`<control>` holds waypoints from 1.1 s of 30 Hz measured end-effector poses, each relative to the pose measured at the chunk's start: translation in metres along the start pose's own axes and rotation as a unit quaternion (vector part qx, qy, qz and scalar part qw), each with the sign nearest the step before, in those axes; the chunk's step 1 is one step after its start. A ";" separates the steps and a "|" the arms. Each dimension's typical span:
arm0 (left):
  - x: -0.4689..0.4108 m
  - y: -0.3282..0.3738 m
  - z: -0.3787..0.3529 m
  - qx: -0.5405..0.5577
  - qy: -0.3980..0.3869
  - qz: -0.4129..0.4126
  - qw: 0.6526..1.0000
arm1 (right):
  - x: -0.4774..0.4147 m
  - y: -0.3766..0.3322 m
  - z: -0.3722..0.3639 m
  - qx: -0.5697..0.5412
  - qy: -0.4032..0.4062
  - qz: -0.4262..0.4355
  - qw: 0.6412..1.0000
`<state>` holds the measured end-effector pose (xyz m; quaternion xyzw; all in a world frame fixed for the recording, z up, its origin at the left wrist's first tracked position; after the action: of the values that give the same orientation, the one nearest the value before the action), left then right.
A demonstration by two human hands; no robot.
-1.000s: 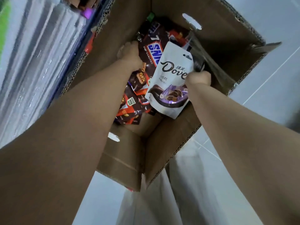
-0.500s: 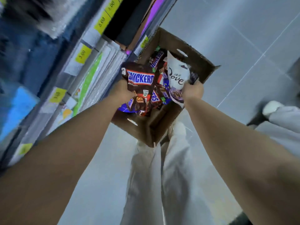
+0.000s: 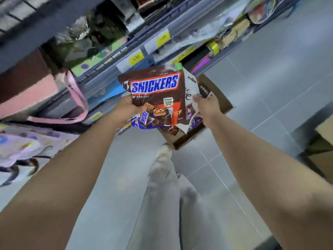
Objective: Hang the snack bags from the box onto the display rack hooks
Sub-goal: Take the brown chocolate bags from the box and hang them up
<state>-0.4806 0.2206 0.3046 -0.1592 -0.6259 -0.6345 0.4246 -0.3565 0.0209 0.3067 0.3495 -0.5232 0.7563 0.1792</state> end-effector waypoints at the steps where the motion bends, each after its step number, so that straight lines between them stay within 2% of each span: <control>1: 0.020 -0.001 0.011 0.016 0.008 -0.003 1.000 | 0.018 -0.009 -0.005 0.011 -0.026 0.016 0.999; 5: 0.100 -0.009 0.048 0.067 0.043 -0.013 0.997 | 0.090 -0.038 -0.020 0.053 -0.096 0.087 0.990; 9: 0.170 -0.015 0.067 0.062 0.068 -0.032 0.995 | 0.148 -0.051 -0.046 0.077 -0.152 0.120 0.978; 12: 0.210 -0.030 0.087 0.079 0.130 -0.038 0.988 | 0.188 -0.056 -0.070 0.068 -0.183 0.141 0.970; 15: 0.257 -0.051 0.112 0.119 0.197 -0.045 0.972 | 0.237 -0.053 -0.098 0.094 -0.230 0.200 0.948; 18: 0.305 -0.082 0.139 0.139 0.209 -0.063 0.966 | 0.286 -0.045 -0.132 0.125 -0.295 0.251 0.913; 21: 0.354 -0.118 0.170 0.158 0.227 -0.065 0.959 | 0.336 -0.030 -0.169 0.151 -0.327 0.263 0.895; 23: 0.383 -0.141 0.192 0.171 0.263 -0.065 0.947 | 0.369 -0.021 -0.193 0.148 -0.344 0.270 0.887; 26: 0.439 -0.179 0.238 0.204 0.373 -0.091 0.900 | 0.432 0.002 -0.232 0.150 -0.356 0.303 0.871; 27: 0.452 -0.188 0.254 0.196 0.405 -0.115 0.885 | 0.450 0.007 -0.243 0.159 -0.358 0.319 0.863; 30: 0.494 -0.199 0.293 0.077 0.474 -0.151 0.864 | 0.504 0.018 -0.273 0.171 -0.360 0.348 0.848; 33: 0.521 -0.203 0.329 -0.075 0.555 -0.109 0.821 | 0.544 0.017 -0.296 0.159 -0.361 0.373 0.839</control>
<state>-1.0454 0.3201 0.6074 0.2576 -0.2477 -0.7028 0.6151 -0.8445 0.2339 0.6239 0.3998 -0.5141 0.6588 -0.3767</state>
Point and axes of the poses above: each hand's wrist, its own x-axis away from the middle knuckle, its own z-axis out of the back of the hand, y = z × x, the point moved 2 cm from there along -x, towards the middle knuckle, and after that the axes turned 3 degrees about z, right-handed, at the moved point
